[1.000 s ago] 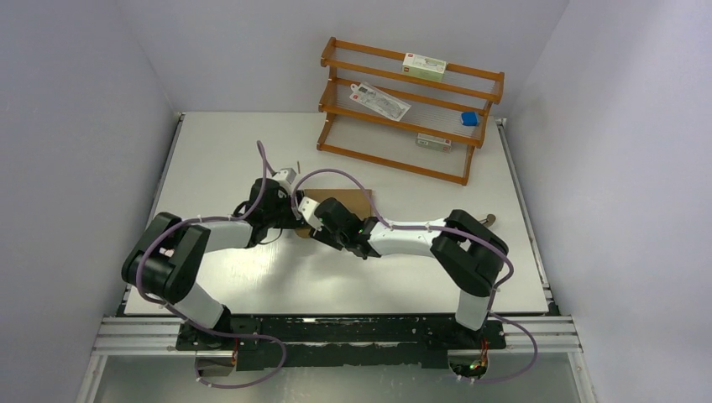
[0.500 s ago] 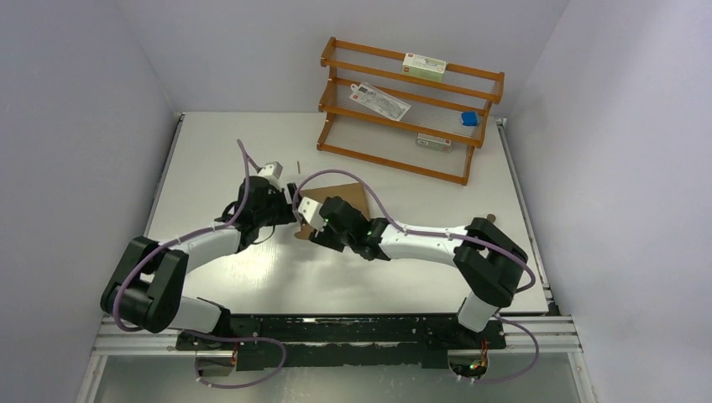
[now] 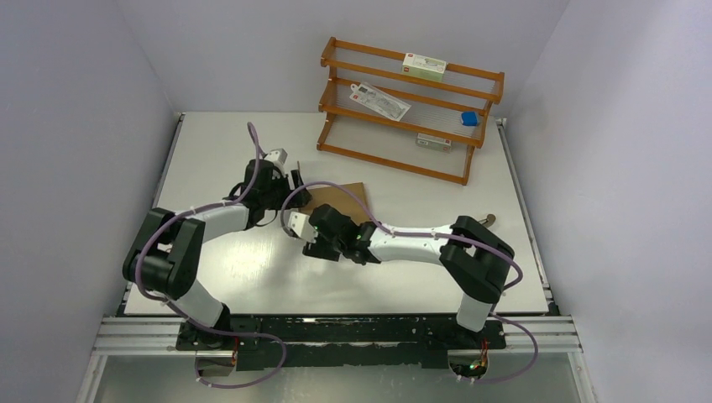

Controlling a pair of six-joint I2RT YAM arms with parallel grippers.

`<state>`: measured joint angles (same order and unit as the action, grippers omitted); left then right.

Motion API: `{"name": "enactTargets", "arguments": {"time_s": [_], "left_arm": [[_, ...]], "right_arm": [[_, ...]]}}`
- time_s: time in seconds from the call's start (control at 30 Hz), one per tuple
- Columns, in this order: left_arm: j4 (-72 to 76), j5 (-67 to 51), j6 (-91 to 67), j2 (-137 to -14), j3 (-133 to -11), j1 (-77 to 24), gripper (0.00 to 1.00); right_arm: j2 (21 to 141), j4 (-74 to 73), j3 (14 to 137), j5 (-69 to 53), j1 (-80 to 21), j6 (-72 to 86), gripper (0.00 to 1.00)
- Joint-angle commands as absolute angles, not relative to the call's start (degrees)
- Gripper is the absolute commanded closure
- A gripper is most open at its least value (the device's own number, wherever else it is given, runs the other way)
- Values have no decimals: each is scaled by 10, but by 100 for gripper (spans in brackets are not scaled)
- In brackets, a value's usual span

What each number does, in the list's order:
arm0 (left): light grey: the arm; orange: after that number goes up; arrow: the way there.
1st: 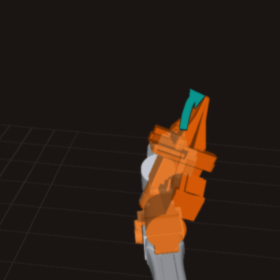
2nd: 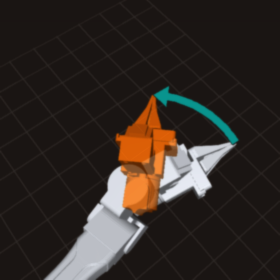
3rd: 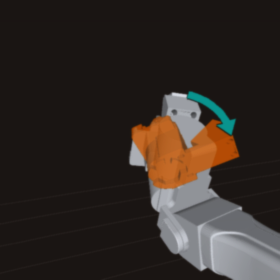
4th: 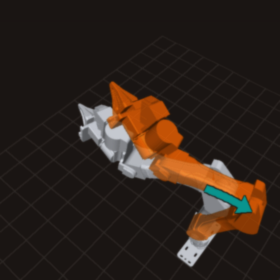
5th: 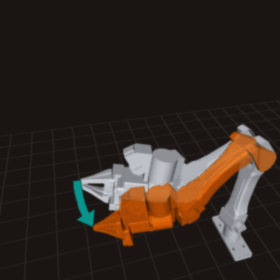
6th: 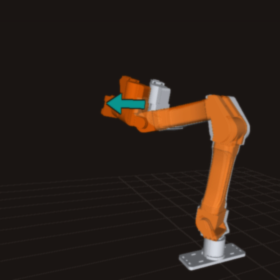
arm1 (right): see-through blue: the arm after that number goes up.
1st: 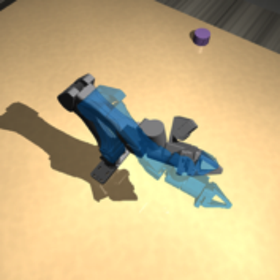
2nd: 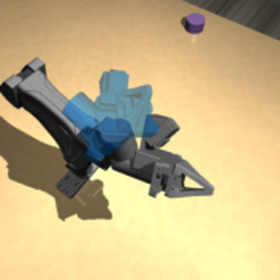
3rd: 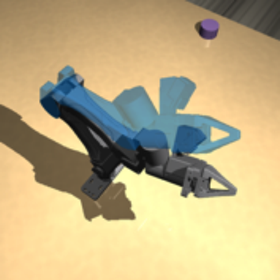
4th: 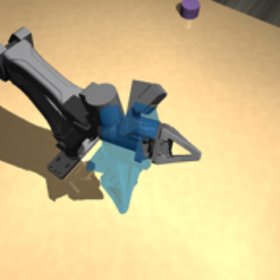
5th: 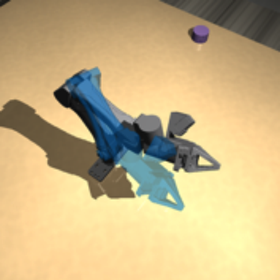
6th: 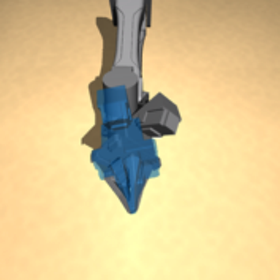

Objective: Fold the paper box

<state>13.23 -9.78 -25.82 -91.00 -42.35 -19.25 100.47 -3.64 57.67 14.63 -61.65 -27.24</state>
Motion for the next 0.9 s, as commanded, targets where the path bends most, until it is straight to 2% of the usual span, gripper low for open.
{"name": "enactTargets", "arguments": {"time_s": [0.0, 0.27, 0.77, 0.87], "left_arm": [[126, -120, -218, -936, -454, -178, 23], [110, -155, -189, -989, -501, -167, 26], [72, -244, -162, -1062, -544, -167, 37], [64, -256, -154, -1071, -548, -167, 40]], "right_arm": [[1000, -56, 623, 42, -600, -271, 25], [1001, -18, 630, -97, -543, -247, 25], [1074, 97, 596, -38, -519, -248, 30], [1085, 116, 594, -12, -520, -251, 33]]}}
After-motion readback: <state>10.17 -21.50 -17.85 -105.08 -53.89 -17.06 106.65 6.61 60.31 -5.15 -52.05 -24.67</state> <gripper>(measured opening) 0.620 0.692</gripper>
